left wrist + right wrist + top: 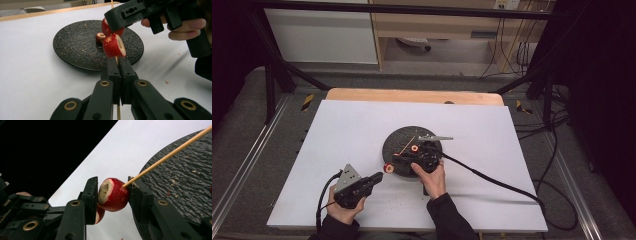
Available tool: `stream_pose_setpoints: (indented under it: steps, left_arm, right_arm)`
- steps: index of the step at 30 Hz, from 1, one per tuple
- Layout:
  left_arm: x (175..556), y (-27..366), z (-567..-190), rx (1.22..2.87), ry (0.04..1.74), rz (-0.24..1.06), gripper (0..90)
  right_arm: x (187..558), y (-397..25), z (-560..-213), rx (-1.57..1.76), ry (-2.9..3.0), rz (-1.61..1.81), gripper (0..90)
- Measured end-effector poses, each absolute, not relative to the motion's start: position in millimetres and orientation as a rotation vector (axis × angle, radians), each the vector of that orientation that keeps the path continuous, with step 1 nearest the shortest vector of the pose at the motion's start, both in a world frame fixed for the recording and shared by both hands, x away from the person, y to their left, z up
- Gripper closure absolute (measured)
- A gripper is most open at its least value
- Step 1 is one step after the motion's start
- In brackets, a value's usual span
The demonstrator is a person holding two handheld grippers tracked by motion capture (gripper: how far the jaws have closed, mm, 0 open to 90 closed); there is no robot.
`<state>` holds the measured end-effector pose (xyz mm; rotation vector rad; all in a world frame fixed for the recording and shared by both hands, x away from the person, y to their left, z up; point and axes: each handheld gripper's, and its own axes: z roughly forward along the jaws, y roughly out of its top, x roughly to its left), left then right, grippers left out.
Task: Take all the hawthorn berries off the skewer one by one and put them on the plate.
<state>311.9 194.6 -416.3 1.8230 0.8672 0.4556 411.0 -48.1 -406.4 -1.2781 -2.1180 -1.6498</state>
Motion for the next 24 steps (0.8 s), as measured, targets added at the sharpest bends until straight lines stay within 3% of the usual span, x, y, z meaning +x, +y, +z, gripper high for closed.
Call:
stream_pose_setpoints:
  steps: [24]
  left_arm:
    - [310, 197, -413, 1.799, 0.862, 0.464, 88.5]
  right_arm:
    - [425, -61, -389, -1.350, -2.143, -1.704, 62.4]
